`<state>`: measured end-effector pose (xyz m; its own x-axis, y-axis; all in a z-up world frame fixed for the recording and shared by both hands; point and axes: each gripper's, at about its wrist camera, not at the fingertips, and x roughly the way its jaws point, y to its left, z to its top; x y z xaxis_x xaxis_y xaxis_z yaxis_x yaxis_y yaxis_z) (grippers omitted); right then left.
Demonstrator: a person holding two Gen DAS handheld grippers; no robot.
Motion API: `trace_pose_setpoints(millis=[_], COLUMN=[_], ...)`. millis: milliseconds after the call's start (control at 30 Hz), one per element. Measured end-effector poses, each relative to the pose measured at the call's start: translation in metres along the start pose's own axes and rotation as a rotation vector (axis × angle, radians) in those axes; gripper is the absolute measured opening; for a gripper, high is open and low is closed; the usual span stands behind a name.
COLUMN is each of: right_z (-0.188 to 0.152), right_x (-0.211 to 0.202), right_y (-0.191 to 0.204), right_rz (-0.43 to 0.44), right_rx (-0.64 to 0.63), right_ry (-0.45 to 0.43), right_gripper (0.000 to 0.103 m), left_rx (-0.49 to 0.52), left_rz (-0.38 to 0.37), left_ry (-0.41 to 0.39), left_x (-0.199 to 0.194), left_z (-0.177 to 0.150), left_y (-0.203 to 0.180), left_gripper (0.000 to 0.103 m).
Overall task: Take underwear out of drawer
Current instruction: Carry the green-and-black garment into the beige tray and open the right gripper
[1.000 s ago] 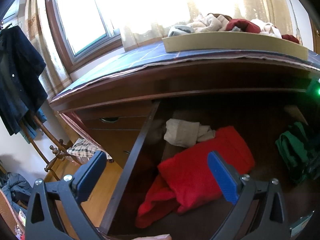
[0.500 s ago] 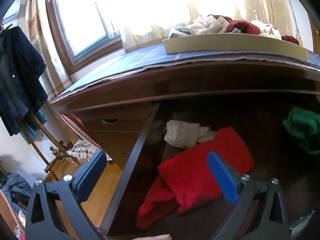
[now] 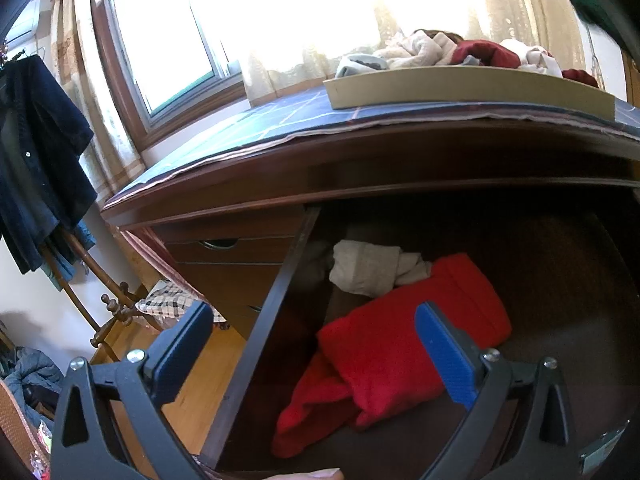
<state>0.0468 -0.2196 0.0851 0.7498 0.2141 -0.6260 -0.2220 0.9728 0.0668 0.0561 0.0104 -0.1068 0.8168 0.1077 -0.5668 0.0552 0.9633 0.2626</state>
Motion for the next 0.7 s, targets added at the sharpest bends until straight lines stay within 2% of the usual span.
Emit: trace_pose_setpoints(millis=[67, 200, 300, 433, 500, 700], right_z=[0.028, 0.077, 0.103, 0.11, 0.11, 0.114], right_x=[0.006, 0.05, 0.104, 0.17, 0.193, 0.24], right_y=[-0.003, -0.031, -0.063, -0.094, -0.102, -0.113], right_rz=[-0.075, -0.266, -0.333, -0.446, -0.476, -0.491], right_rx=[-0.038, -0.092, -0.058, -0.061, -0.064, -0.061], right_ry=[-0.032, -0.065, -0.025, 0.071, 0.107, 0.196], right_gripper=[0.029, 0.029, 0.029, 0.029, 0.029, 0.029], left_rx=[0.0, 0.003, 0.006, 0.015, 0.017, 0.02], left_rz=[-0.003, -0.008, -0.013, -0.02, -0.02, -0.018], left_ry=[-0.001, 0.0, -0.005, -0.006, -0.006, -0.003], left_x=[0.0, 0.001, 0.0, 0.001, 0.001, 0.002], left_z=[0.0, 0.0, 0.0, 0.0, 0.0, 0.001], left_y=[0.0, 0.0, -0.001, -0.001, -0.002, -0.003], left_gripper=[0.103, 0.103, 0.103, 0.103, 0.103, 0.103])
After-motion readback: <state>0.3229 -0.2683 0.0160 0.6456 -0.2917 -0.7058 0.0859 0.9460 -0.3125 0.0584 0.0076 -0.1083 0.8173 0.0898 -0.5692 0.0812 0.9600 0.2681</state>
